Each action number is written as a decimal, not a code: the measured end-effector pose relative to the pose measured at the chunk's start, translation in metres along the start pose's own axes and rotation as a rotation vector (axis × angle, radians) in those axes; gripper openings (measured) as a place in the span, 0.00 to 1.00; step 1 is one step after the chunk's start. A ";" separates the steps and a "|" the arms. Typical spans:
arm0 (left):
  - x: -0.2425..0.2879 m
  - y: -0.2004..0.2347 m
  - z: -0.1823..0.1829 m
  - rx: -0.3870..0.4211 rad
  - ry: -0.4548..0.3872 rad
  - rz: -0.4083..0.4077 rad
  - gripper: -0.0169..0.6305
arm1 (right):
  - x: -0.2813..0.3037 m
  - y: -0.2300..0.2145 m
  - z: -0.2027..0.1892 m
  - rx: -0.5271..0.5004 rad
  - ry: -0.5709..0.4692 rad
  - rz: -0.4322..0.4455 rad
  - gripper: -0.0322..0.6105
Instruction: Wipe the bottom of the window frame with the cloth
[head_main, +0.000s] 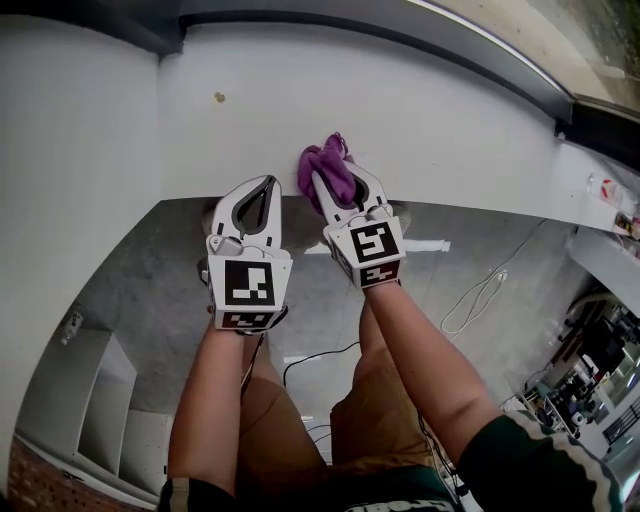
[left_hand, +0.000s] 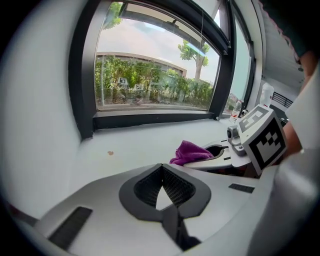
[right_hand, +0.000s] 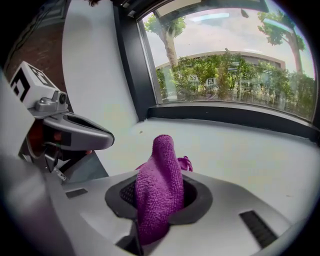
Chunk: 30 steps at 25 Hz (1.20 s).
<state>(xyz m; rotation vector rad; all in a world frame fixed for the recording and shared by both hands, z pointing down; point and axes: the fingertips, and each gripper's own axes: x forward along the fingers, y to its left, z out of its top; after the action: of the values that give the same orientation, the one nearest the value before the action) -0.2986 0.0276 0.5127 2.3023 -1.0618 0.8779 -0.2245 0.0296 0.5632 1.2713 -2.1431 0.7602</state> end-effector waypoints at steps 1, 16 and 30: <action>-0.003 0.004 -0.001 -0.002 -0.001 0.007 0.04 | 0.004 0.007 0.002 -0.012 0.001 0.012 0.20; -0.038 0.061 -0.033 -0.082 0.025 0.112 0.04 | 0.045 0.075 0.022 -0.071 0.054 0.120 0.20; -0.076 0.101 -0.059 -0.175 0.053 0.227 0.04 | 0.085 0.159 0.040 -0.176 0.134 0.292 0.20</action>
<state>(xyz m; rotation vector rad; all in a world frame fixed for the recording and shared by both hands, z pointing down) -0.4377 0.0420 0.5135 2.0332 -1.3401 0.8870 -0.4091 0.0144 0.5622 0.8058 -2.2542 0.7303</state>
